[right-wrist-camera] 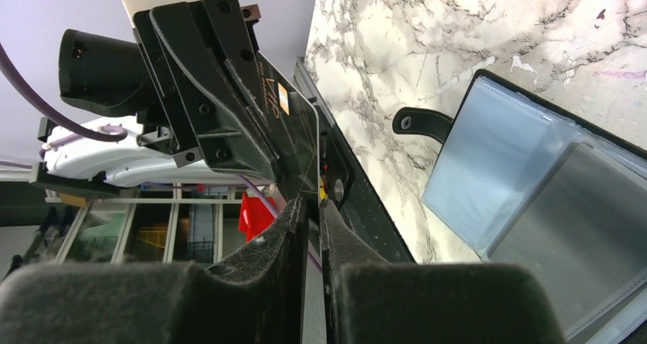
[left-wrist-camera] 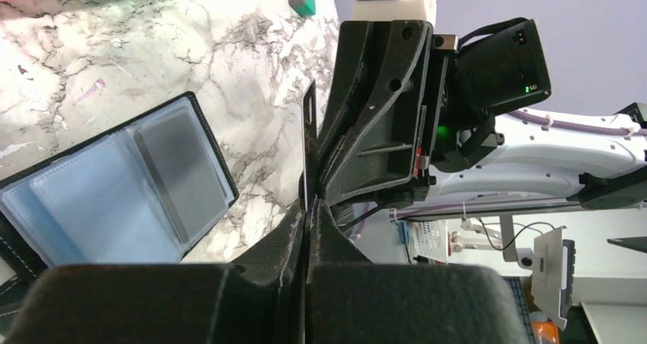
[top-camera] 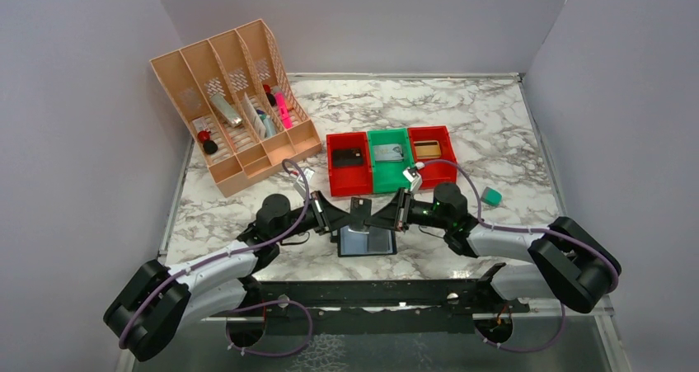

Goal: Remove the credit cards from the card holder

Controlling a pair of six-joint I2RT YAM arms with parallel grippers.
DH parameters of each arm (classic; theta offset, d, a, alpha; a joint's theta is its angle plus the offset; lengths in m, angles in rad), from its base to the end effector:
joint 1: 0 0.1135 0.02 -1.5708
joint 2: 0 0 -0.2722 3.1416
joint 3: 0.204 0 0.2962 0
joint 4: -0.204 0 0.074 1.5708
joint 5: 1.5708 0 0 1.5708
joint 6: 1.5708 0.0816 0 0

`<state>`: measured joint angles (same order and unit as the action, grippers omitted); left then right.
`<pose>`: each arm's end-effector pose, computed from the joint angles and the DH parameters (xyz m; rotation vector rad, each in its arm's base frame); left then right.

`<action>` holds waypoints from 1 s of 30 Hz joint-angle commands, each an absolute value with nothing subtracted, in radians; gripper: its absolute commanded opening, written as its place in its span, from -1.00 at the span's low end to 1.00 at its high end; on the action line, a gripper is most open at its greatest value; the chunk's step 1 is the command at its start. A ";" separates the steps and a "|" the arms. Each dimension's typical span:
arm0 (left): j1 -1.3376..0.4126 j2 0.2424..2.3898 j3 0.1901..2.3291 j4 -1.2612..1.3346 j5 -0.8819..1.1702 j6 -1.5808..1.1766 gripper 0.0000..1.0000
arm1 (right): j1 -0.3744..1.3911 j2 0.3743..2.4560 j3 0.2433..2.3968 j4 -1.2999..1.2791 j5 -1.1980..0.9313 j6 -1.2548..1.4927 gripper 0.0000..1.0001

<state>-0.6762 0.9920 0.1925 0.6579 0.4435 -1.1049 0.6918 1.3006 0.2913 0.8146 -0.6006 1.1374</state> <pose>0.1829 -0.1916 0.1544 -0.0428 2.0199 -1.6185 0.1949 0.2213 0.1349 -0.0566 2.1404 1.7435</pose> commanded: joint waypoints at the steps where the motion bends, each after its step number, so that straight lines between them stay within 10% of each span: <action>1: -0.675 0.989 0.192 0.676 0.481 -1.078 -1.00 | 0.692 1.274 0.307 0.852 -0.621 1.143 -0.70; 11: -0.674 0.968 0.205 0.674 0.528 -1.081 -1.00 | 0.693 1.299 0.316 0.924 -0.593 1.189 -0.43; 20: -0.674 0.962 0.196 0.675 0.510 -1.083 -0.96 | 0.692 1.284 0.320 0.873 -0.569 1.176 -0.79; 30: -0.673 0.882 0.215 0.586 0.453 -1.046 0.84 | 0.689 1.202 0.357 0.560 -0.448 1.078 -0.98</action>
<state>-0.6735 0.9272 0.1921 0.6399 0.4835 -1.0851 0.6918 1.2465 0.2974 0.7822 -0.5461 1.1595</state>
